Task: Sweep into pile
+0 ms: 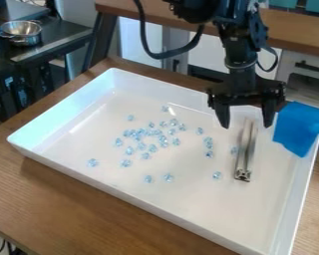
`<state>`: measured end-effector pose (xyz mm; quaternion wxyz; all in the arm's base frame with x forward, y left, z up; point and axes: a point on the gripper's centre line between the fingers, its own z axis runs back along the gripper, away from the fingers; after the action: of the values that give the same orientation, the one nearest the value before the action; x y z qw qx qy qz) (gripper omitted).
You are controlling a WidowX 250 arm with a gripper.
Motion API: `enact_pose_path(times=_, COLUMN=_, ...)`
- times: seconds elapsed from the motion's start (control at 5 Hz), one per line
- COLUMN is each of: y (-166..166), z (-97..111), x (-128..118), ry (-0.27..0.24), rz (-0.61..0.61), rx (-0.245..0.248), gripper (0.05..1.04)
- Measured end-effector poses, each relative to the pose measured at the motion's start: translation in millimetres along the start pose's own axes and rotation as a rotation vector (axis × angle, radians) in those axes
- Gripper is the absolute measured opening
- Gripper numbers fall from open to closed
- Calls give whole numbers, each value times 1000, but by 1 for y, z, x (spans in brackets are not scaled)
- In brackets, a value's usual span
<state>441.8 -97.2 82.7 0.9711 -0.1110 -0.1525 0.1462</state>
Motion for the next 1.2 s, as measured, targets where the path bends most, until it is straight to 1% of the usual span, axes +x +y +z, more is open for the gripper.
enact_pose_path(times=0.2, y=5, z=-15, x=-6, ry=36, rz=6, rx=17, gripper=999)
enact_pose_path(times=0.4, y=6, z=-19, x=-10, ry=62, rz=13, rx=18, gripper=999)
enact_pose_path(times=0.8, y=5, z=-19, x=-11, ry=71, rz=2, rx=10, gripper=999)
enact_pose_path(times=1.0, y=3, z=-12, x=-6, ry=69, rz=2, rx=20, gripper=943)
enact_pose_path(times=1.2, y=-3, z=-19, x=-7, ry=111, rz=2, rx=55, gripper=716)
